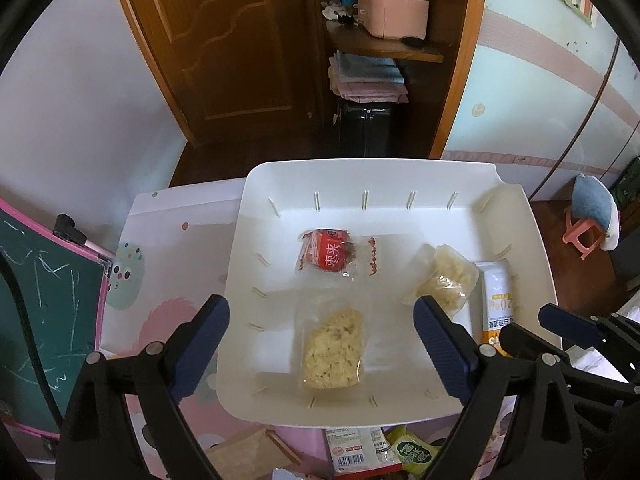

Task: Organize snacks
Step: 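Lift both snacks into the white tray and open both grippers, then withdraw both tools from the tray toward the remaining snacks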

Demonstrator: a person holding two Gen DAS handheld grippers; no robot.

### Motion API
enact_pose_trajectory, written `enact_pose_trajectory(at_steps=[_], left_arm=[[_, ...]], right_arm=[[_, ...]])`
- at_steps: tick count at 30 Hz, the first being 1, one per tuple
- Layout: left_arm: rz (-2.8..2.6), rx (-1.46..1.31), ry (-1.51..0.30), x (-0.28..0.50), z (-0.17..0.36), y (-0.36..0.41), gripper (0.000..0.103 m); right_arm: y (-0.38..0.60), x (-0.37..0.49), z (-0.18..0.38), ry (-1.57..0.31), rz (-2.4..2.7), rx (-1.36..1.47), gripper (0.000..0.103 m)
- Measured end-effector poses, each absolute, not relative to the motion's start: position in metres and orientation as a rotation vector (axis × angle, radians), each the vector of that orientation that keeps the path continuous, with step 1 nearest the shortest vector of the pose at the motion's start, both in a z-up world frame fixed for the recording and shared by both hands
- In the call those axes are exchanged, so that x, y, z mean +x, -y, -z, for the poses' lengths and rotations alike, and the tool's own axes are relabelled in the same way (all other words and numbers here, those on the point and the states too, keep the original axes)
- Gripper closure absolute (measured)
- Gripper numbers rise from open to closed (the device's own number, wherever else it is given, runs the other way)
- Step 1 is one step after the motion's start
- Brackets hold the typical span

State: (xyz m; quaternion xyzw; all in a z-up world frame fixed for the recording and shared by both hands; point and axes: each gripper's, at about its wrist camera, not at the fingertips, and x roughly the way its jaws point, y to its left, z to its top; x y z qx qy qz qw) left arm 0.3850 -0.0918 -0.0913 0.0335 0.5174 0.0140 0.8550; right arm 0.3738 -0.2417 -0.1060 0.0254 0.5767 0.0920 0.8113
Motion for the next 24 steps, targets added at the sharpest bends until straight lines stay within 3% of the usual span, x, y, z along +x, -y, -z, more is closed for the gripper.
enact_pose_trajectory(at_steps=[24], left_arm=[[-0.033,0.078,-0.930,0.296,0.003,0.060,0.010]], right_arm=[[0.211,0.301,0.048,-1.152,-0.229,0.011,0.058]])
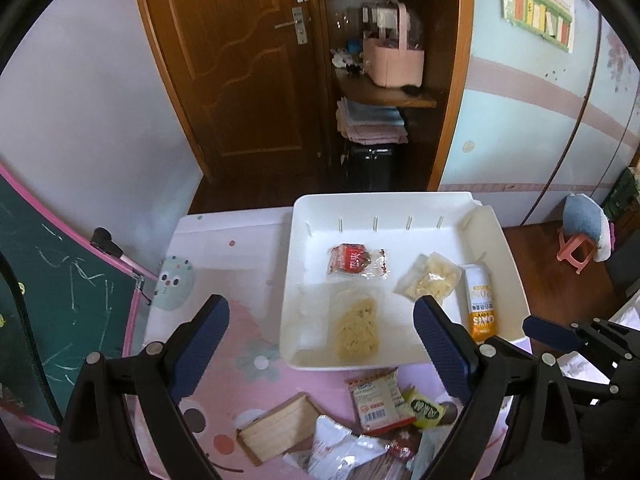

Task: Organize snacks
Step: 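Withdraw both tools from the tray toward the remaining snacks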

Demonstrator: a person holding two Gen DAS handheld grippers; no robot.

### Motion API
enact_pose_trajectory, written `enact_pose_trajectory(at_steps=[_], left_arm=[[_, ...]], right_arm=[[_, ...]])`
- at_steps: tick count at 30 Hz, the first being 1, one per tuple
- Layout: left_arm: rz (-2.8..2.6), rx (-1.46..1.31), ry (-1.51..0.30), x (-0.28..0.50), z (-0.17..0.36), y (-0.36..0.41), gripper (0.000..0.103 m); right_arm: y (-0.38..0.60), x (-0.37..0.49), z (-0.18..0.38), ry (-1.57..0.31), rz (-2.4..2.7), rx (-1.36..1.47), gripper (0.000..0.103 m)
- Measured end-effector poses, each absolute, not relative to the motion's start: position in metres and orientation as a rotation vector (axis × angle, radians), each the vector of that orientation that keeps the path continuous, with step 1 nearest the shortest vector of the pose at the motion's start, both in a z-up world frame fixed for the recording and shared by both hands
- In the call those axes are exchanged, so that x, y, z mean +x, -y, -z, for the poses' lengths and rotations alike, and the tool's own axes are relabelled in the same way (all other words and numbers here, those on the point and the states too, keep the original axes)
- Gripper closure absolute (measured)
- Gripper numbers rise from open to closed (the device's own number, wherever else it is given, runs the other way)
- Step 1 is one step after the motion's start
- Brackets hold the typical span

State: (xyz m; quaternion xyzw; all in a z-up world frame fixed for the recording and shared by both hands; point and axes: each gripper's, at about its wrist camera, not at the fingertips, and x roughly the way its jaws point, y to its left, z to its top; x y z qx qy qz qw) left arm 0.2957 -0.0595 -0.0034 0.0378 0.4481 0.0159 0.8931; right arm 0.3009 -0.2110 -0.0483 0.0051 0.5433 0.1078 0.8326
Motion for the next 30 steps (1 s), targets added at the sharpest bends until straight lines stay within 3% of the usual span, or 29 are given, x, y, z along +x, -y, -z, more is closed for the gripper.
enact_pose_trajectory(at_steps=[15,22,30], left_arm=[[0.037,0.081,-0.809,0.191,-0.041,0.021,0.009],[0.039,0.084,-0.859,0.149,-0.018,0.005,0.009],[0.071,0.123,-1.025,0.110,0.055,-0.001,0.009]], right_arm=[[0.218,0.203,0.016,-1.110,-0.110,0.033,0.035],[0.226,0.166,0.040,-1.173,-0.071,0.058,0.029],[0.223,0.134,0.074,-1.232,-0.090,0.048,0.027]])
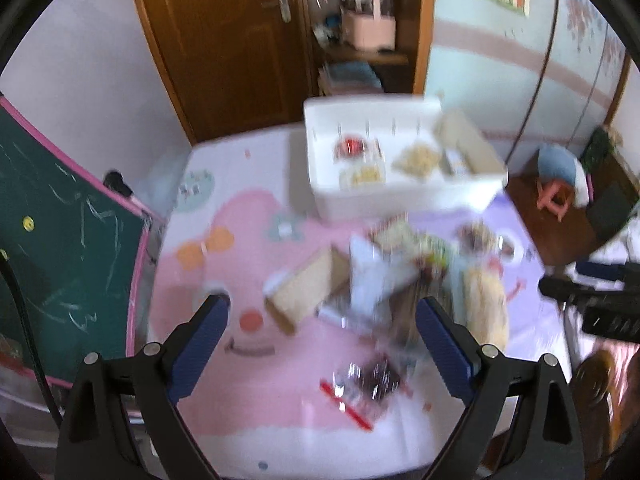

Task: Organize snacks
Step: 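Withdraw both tools from the tray toward the remaining snacks, then grasp a white snack packet with the left gripper while the right grasps a clear packet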

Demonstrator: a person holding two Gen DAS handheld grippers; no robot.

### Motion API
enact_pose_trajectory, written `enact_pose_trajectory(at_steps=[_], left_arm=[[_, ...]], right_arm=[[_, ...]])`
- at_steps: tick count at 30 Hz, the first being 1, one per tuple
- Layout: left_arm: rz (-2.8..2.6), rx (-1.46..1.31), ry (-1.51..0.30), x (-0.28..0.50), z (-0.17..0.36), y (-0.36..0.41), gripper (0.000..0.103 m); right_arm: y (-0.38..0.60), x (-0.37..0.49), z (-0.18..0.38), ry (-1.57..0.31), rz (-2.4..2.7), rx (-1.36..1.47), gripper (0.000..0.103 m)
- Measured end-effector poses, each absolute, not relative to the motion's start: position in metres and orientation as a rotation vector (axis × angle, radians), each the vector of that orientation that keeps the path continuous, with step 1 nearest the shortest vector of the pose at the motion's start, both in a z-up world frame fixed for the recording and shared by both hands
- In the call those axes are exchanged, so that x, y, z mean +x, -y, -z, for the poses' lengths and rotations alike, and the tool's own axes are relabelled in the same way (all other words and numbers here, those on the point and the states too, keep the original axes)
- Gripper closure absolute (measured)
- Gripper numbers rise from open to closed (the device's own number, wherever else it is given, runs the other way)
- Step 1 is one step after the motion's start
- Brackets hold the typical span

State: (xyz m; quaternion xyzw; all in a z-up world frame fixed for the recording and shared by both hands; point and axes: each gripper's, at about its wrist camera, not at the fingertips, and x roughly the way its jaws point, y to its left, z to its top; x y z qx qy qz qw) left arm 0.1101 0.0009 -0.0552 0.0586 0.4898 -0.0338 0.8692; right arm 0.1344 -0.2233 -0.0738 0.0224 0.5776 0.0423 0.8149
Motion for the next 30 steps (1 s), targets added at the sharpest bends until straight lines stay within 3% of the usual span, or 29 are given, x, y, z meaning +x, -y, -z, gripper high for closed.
enact_pose_trajectory(at_steps=[13,30], left_arm=[[0.189,0.189,-1.225,0.082,0.169,0.008,0.009],[0.224,0.271,-1.231,0.085,0.228,0.035,0.009]], right_arm=[[0.198,0.066,0.137,-1.214,-0.199,-0.145,0.027],[0.174,0.054,0.211,-0.994,-0.003,-0.477,0.027]])
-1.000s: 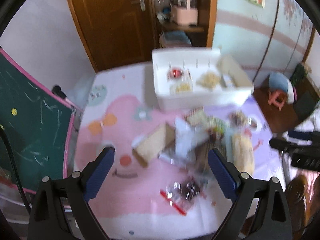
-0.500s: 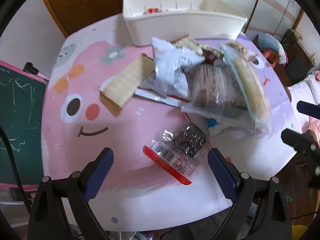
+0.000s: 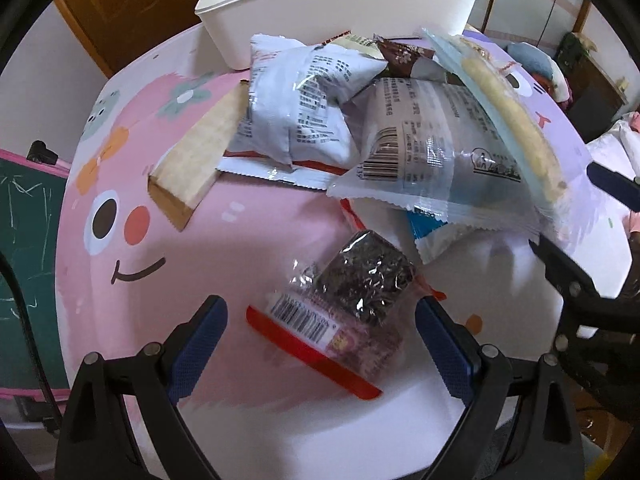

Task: Organize snacks
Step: 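Grasp a white snack packet with the left gripper while the right grasps a clear packet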

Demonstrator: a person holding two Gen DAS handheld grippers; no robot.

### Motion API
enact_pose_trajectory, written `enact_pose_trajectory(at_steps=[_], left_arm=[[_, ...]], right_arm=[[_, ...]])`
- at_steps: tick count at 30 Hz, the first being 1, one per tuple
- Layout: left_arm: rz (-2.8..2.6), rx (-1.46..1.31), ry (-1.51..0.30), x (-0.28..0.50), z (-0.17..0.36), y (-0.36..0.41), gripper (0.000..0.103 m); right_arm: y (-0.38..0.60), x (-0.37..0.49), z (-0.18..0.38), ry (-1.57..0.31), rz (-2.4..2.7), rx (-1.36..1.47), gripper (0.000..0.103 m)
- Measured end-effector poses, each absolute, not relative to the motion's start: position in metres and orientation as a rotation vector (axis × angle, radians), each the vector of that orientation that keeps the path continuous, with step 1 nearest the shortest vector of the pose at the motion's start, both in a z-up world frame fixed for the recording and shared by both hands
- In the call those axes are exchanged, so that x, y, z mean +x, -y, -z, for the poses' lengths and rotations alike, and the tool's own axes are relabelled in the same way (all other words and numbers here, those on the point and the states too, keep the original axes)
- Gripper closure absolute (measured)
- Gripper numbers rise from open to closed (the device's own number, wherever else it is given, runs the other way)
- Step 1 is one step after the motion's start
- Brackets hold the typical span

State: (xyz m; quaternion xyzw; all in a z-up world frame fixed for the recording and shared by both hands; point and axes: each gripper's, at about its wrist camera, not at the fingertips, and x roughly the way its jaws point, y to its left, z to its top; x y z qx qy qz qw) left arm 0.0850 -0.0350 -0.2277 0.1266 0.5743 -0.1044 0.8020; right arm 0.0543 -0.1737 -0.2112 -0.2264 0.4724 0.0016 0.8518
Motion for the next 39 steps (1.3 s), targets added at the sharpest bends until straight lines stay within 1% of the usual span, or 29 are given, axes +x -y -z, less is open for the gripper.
enact_pose_trajectory(at_steps=[4,6,7,8,10,11,13,14,15,16,19,20,22,23,29,33,34,35,37,39], left_arm=[[0.224,0.265,-1.225,0.088,0.235,0.038,0.009],[0.227,0.255,-1.224,0.089,0.237,0.039,0.010],[0.231,0.247,-1.223,0.090,0.237,0.040,0.012],[0.241,0.231,-1.225,0.090,0.237,0.040,0.016],[0.247,0.201,-1.232,0.090,0.237,0.038,0.019],[0.254,0.183,-1.231,0.091,0.236,0.036,0.024],[0.264,0.167,-1.223,0.091,0.231,0.034,0.034],[0.276,0.165,-1.216,0.091,0.227,0.034,0.043],[0.282,0.163,-1.207,0.090,0.223,0.035,0.064],[0.281,0.165,-1.203,0.089,0.220,0.036,0.066],[0.271,0.143,-1.222,0.089,0.213,0.033,0.068],[0.282,0.117,-1.222,0.088,0.209,0.031,0.091],[0.278,0.101,-1.207,0.084,0.197,0.029,0.096],[0.283,0.081,-1.200,0.083,0.190,0.028,0.102],[0.307,0.016,-1.110,0.079,0.144,0.018,0.103],[0.293,-0.017,-1.101,0.084,0.131,0.009,0.103],[0.292,-0.025,-1.106,0.085,0.130,0.006,0.103],[0.294,-0.035,-1.120,0.086,0.131,0.004,0.102],[0.277,-0.045,-1.153,0.088,0.138,0.000,0.093],[0.275,-0.052,-1.189,0.089,0.149,-0.002,0.056]], right_arm=[[0.173,0.062,0.214,-0.951,0.027,-0.495,0.028],[0.171,0.064,0.214,-0.930,0.035,-0.517,0.035],[0.171,0.066,0.215,-0.927,0.033,-0.522,0.049],[0.172,0.068,0.215,-0.934,0.032,-0.522,0.066],[0.177,0.069,0.213,-0.949,0.022,-0.492,0.077],[0.180,0.068,0.211,-0.949,0.014,-0.477,0.082],[0.184,0.066,0.205,-0.941,0.006,-0.461,0.085],[0.187,0.065,0.199,-0.937,-0.013,-0.441,0.086],[0.189,0.065,0.195,-0.935,-0.028,-0.424,0.087],[0.191,0.064,0.186,-0.932,-0.053,-0.398,0.088],[0.194,0.060,0.164,-0.924,-0.098,-0.350,0.089],[0.193,0.059,0.159,-0.923,-0.111,-0.340,0.090],[0.193,0.058,0.143,-0.922,-0.144,-0.314,0.092],[0.193,0.057,0.134,-0.922,-0.160,-0.297,0.092],[0.197,0.063,0.097,-0.954,-0.227,-0.180,0.097],[0.203,0.071,0.079,-0.977,-0.249,-0.115,0.099],[0.204,0.074,0.074,-0.981,-0.258,-0.098,0.102],[0.205,0.076,0.071,-0.984,-0.259,-0.089,0.102],[0.207,0.081,0.064,-0.986,-0.263,-0.078,0.102],[0.208,0.083,0.062,-0.984,-0.264,-0.081,0.102]])
